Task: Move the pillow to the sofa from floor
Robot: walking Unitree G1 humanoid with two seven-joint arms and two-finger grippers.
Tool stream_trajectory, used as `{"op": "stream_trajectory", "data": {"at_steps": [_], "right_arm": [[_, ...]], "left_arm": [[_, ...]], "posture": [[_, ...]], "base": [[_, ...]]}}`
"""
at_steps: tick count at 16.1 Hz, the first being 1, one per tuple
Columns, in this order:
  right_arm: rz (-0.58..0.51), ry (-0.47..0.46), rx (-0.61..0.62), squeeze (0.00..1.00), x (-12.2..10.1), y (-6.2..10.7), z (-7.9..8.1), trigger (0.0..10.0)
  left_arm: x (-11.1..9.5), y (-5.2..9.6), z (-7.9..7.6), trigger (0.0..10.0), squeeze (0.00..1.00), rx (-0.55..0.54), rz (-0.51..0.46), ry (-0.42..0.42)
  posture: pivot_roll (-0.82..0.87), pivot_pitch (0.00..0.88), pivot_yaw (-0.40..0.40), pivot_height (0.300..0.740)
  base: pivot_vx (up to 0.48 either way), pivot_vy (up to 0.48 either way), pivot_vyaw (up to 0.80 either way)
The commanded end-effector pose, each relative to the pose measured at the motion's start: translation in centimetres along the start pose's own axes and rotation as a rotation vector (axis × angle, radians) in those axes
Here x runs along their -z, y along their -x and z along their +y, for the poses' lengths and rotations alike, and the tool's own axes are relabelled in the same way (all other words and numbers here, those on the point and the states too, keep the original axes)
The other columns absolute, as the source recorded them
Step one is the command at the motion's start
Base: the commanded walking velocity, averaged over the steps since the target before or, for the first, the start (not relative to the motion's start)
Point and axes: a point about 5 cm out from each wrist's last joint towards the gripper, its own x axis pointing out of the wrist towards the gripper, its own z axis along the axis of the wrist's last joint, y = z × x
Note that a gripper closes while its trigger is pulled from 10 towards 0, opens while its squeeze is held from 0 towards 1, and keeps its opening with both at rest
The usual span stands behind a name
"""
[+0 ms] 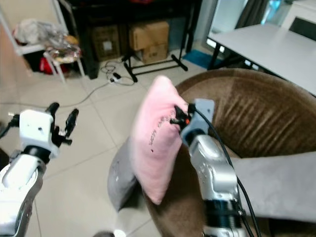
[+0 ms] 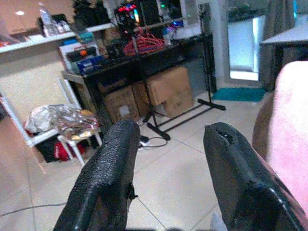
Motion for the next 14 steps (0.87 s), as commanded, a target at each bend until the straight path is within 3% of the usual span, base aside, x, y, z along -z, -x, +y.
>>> {"op": "stream_trajectory", "data": {"at_steps": [1,12,14], "right_arm": [[-0.064,0.021,-0.020,0.00,-1.36,0.16,0.49,10.0],[-0.043,0.064,-0.044,0.00,-1.33,0.45,0.46,10.0],[-0.039,0.064,-0.040,0.00,-1.28,0.34,0.42,10.0]], "left_arm": [[-0.03,0.15,-0.15,10.0,0.00,0.013,0.003,0.019],[0.30,0.62,0.34,10.0,0.00,-0.052,-0.001,0.022],[0.43,0.69,0.36,10.0,0.00,-0.050,0.003,0.023]], "posture": [[0.07,0.000,-0.031,0.740],[0.06,0.000,-0.049,0.740],[0.06,0.000,-0.054,0.740]], "base": [[0.000,0.000,0.00],[0.000,0.000,0.00],[-0.281,0.000,0.00]]}}
